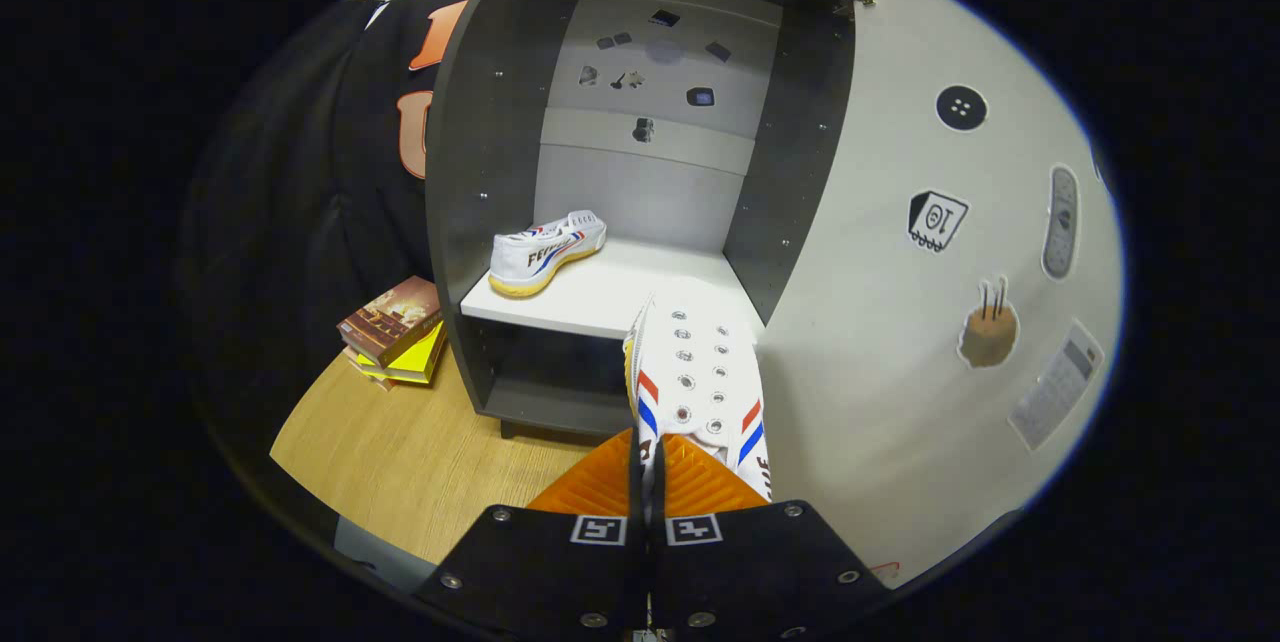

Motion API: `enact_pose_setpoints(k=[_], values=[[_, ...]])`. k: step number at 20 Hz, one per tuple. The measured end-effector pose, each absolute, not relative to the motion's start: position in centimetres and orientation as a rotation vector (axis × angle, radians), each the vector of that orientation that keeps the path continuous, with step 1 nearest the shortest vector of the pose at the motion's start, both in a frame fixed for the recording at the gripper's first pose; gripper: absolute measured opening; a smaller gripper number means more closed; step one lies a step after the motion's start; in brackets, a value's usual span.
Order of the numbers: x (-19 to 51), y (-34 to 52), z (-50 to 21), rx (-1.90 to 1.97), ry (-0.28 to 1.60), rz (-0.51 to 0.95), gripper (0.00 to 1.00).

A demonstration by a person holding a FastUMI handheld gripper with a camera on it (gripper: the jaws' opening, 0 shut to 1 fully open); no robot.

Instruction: Open the shoe cabinet door, grab the shoes and put them into the shoe cabinet, then close the shoe cabinet door.

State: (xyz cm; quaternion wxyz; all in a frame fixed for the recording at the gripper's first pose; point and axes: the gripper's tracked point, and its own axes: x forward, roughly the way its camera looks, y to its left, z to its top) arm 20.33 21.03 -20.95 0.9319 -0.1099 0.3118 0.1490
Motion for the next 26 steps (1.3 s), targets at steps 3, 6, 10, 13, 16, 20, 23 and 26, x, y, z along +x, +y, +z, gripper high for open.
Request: enact_pose_setpoints(k=[3,6,10,13,16,20,23,26], values=[[23.5,22.4,-19.9,-0.225,0.615,0.298,0.0],[27.2,24.0,-19.4,-0.226,0.599,0.309,0.0],[33.2,25.8,-20.2,-0.262,0.589,0.309,0.0],[37.7,27.0,-21.9,-0.269,0.6,0.314,0.0],[41.1,27.5,-23.9,-0.262,0.619,0.308,0.0],[44.9,27.5,-27.5,-0.28,0.651,0.283,0.0],[46.3,27.2,-29.4,-0.238,0.675,0.262,0.0],[47.0,26.7,-28.9,-0.216,0.644,0.24,0.07]])
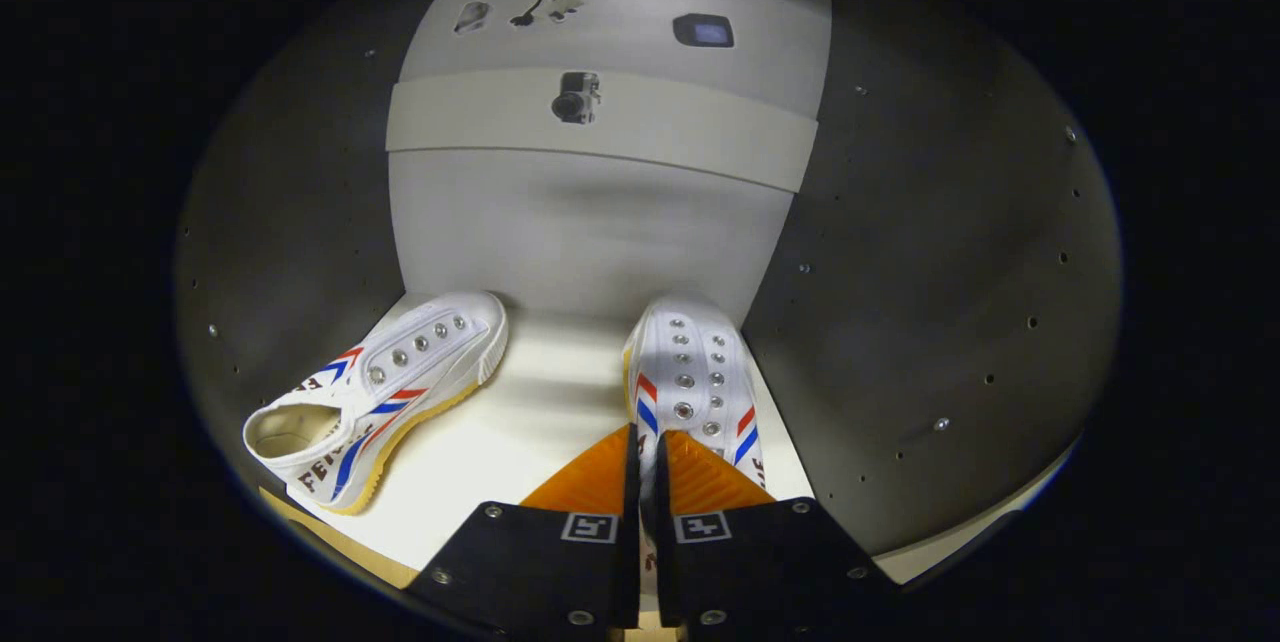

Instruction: Open the shoe cabinet door, grab the shoes and put them into the shoe cabinet, then close the shoe cabinet door.

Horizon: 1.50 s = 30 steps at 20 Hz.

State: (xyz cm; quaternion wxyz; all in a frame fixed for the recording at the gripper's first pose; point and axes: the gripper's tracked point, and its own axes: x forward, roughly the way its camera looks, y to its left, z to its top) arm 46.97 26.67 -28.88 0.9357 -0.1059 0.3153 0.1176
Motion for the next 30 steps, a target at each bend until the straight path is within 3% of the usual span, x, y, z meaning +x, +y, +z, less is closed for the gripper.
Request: enact_pose_setpoints(k=[4,6,8,9,11,23,30], values=[[45.6,26.0,-26.6,-0.245,0.601,0.232,0.3],[44.1,25.8,-24.7,-0.206,0.578,0.244,0.46],[42.6,25.5,-22.6,-0.163,0.546,0.247,0.68],[41.7,25.2,-21.4,-0.155,0.524,0.247,0.84],[39.7,24.7,-19.0,-0.147,0.479,0.256,0.94],[21.0,19.3,-5.6,-0.119,0.233,0.281,0.95],[11.3,9.7,-3.0,-0.133,0.195,0.164,0.95]])
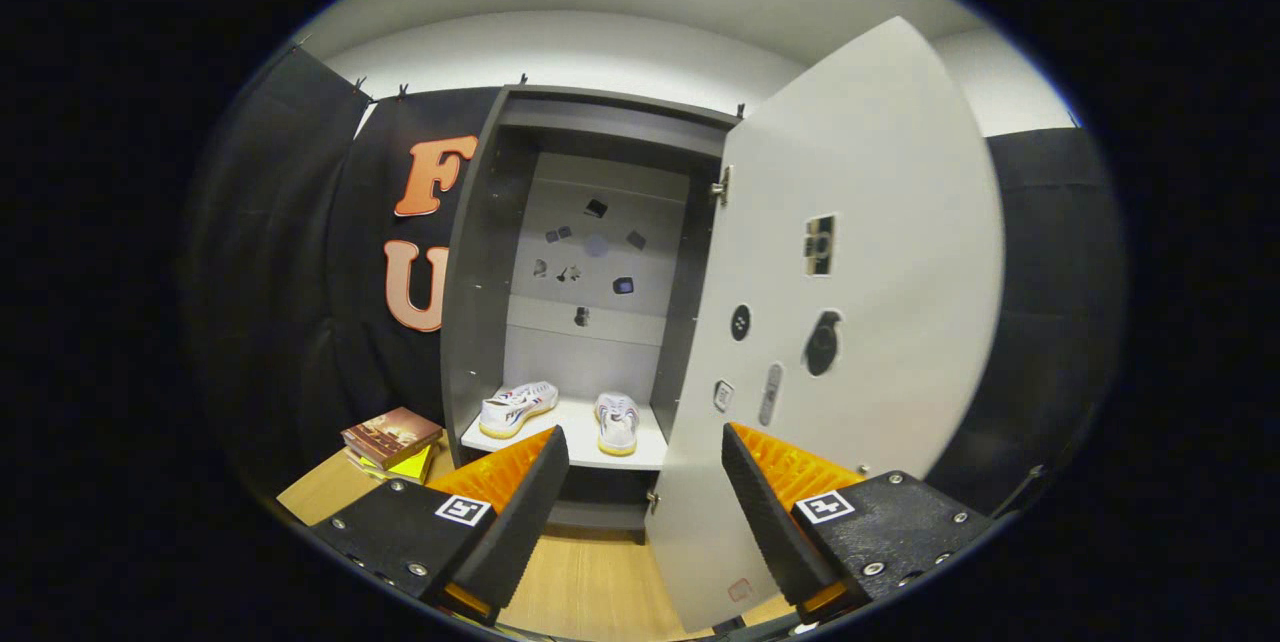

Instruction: Open the shoe cabinet door, grab the shoes and put them into the shoe cabinet, then close the shoe cabinet door.

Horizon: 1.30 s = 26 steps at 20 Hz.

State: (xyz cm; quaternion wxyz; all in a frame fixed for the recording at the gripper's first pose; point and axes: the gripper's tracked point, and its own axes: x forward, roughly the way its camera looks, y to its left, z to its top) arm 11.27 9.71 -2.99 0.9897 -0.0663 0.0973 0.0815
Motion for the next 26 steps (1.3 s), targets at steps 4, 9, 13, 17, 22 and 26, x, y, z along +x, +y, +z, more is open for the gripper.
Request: enact_pose_setpoints(k=[4,9,13,17,22,26], values=[[8.8,2.7,-2.9,-0.139,0.189,0.061,0.95],[7.9,-4.2,-4.5,-0.09,0.21,-0.003,0.95],[9.1,-7.7,-6.0,-0.065,0.226,-0.023,0.95],[11.0,-7.9,-8.8,-0.054,0.251,0.013,0.95],[11.1,-4.8,-11.9,0.0,0.289,0.092,0.95],[10.9,-3.7,-12.1,0.026,0.278,0.129,0.89]])
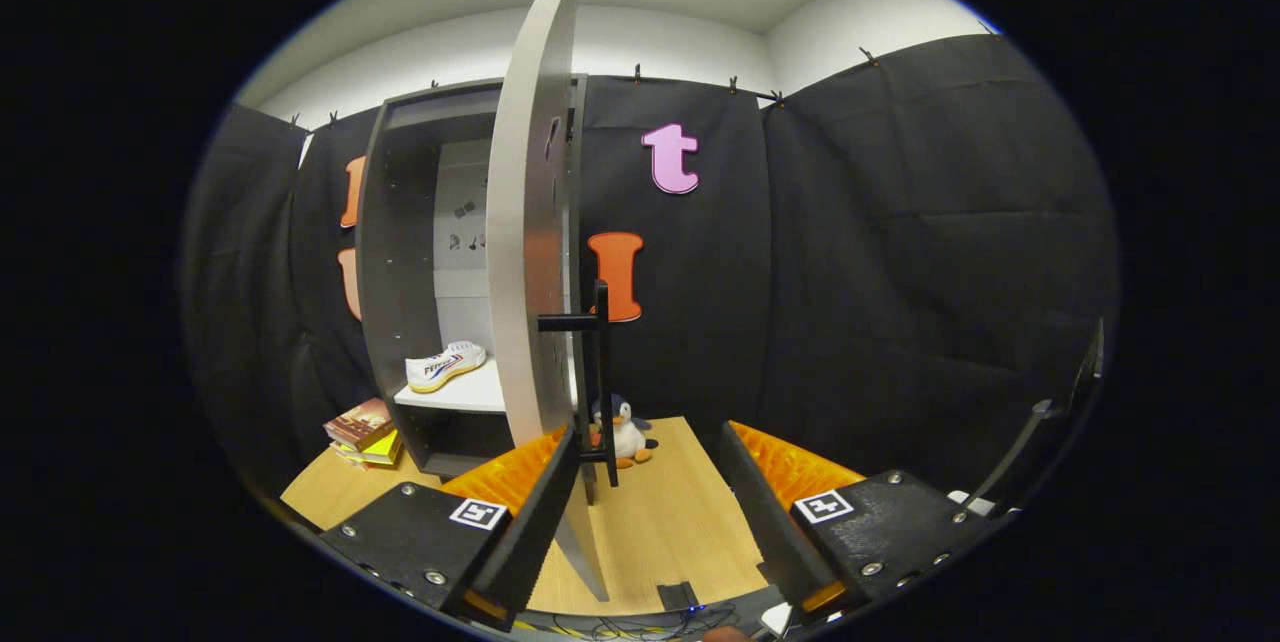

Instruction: Open the shoe cabinet door, grab the shoes and put them into the shoe cabinet, then close the shoe cabinet door.

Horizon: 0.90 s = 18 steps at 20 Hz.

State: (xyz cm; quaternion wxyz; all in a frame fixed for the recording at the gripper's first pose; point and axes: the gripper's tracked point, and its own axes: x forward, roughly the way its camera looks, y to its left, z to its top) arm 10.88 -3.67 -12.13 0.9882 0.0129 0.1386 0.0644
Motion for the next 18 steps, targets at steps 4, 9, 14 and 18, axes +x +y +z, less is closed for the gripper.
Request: enact_pose_setpoints(k=[4,9,14,18], values=[[10.7,-3.0,-12.0,-0.006,0.253,0.137,0.89],[9.9,0.0,-12.1,0.034,0.251,0.194,0.89],[9.4,2.9,-11.9,0.04,0.244,0.252,0.89],[9.2,5.2,-11.9,0.063,0.241,0.288,0.89]])
